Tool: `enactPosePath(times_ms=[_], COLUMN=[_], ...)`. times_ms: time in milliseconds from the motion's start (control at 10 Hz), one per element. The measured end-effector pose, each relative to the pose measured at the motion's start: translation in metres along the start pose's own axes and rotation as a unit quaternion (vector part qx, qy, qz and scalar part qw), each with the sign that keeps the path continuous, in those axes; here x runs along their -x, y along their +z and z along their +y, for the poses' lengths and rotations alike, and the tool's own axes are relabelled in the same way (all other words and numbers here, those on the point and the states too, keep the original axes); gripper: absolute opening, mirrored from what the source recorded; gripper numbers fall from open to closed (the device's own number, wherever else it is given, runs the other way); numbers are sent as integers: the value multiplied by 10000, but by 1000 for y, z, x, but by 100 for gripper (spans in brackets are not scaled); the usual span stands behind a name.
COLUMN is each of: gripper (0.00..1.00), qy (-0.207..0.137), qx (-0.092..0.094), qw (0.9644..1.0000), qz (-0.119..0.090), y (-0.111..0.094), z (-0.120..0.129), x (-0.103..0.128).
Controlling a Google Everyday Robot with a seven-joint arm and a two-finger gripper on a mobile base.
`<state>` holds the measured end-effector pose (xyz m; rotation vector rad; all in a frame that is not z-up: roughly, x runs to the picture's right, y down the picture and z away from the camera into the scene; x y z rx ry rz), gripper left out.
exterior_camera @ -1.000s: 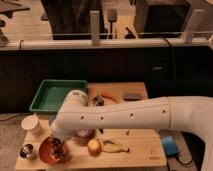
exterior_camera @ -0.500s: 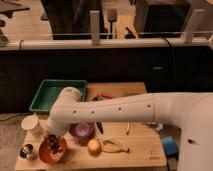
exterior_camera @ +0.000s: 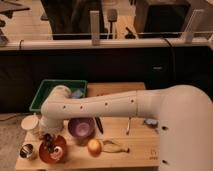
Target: Place grapes in red bowl
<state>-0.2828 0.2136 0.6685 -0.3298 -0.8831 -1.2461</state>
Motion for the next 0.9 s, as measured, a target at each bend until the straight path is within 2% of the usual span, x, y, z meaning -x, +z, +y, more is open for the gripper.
enactPosePath(times_ms=[100, 300, 600, 700, 900], gripper=[25, 48, 76, 80, 80], qy=[-105, -318, -432, -445, -415], qx=[56, 173, 271, 289, 385], qw=[9999, 9993, 9986, 9985, 9983], qz=[-39, -119, -151, -160, -159], y=[4, 13, 19, 18, 14], z=[-3, -9, -14, -14, -15], x=[2, 7, 12, 13, 16])
